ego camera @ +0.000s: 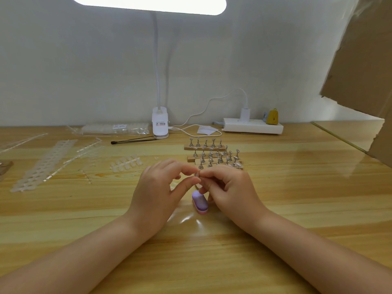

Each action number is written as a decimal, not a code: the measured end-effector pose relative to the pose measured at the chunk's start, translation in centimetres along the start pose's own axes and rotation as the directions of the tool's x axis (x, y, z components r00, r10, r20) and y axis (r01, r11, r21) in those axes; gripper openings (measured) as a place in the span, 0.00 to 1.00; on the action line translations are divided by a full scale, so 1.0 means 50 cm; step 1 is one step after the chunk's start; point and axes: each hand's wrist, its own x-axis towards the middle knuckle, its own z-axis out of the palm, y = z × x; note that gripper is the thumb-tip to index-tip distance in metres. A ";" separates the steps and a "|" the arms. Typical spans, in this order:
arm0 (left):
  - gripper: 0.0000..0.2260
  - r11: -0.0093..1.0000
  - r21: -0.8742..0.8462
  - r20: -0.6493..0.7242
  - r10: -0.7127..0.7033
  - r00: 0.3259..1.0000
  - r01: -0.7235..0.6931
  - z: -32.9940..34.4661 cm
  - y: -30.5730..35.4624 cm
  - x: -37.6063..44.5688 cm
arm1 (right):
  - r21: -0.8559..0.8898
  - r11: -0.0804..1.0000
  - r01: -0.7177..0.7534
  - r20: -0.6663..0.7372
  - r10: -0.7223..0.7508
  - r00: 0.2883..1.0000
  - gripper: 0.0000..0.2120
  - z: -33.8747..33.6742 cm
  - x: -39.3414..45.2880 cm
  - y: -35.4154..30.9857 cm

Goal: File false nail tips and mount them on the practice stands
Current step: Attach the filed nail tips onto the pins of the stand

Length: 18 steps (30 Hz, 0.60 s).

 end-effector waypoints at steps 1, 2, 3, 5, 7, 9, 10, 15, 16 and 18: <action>0.11 1.000 0.002 -0.003 0.003 1.000 -0.003 0.000 0.001 0.000 | 0.002 1.000 0.001 -0.002 -0.001 1.000 0.05 0.000 0.000 0.001; 0.11 1.000 0.005 -0.003 0.007 1.000 -0.007 -0.001 0.001 -0.001 | 0.002 1.000 0.003 -0.003 -0.003 1.000 0.05 0.000 0.000 0.002; 0.10 1.000 0.009 -0.002 0.011 1.000 -0.011 -0.001 0.001 0.000 | -0.001 1.000 0.007 -0.005 -0.007 1.000 0.06 -0.001 0.000 0.003; 0.09 1.000 0.002 -0.002 0.013 1.000 -0.013 -0.001 0.002 0.000 | -0.007 1.000 0.025 -0.011 -0.025 1.000 0.05 -0.002 0.000 0.004; 0.06 0.999 -0.038 -0.009 0.010 1.000 -0.011 0.000 0.001 0.001 | -0.015 0.998 0.062 -0.021 -0.062 0.998 0.05 -0.003 -0.001 0.005; 0.06 0.996 -0.084 -0.008 0.003 1.000 -0.004 0.000 0.002 0.001 | -0.022 0.996 0.085 -0.030 -0.086 0.996 0.06 -0.005 -0.002 0.006; 0.06 0.995 -0.095 -0.006 0.001 1.000 -0.002 0.000 0.002 0.001 | -0.025 0.996 0.086 -0.035 -0.087 0.996 0.06 -0.005 -0.003 0.007; 0.08 0.997 -0.073 -0.018 -0.021 1.000 0.019 -0.001 0.008 -0.004 | -0.084 0.989 0.120 -0.059 -0.125 0.990 0.04 -0.005 -0.001 0.000; 0.08 0.997 -0.063 -0.024 -0.043 0.999 0.042 -0.002 0.010 -0.005 | -0.109 0.985 0.135 -0.059 -0.142 0.988 0.04 -0.006 -0.002 -0.002; 0.07 0.996 -0.046 -0.048 -0.075 0.996 0.072 -0.004 0.012 -0.007 | -0.159 0.974 0.161 -0.056 -0.171 0.984 0.04 -0.007 -0.003 -0.007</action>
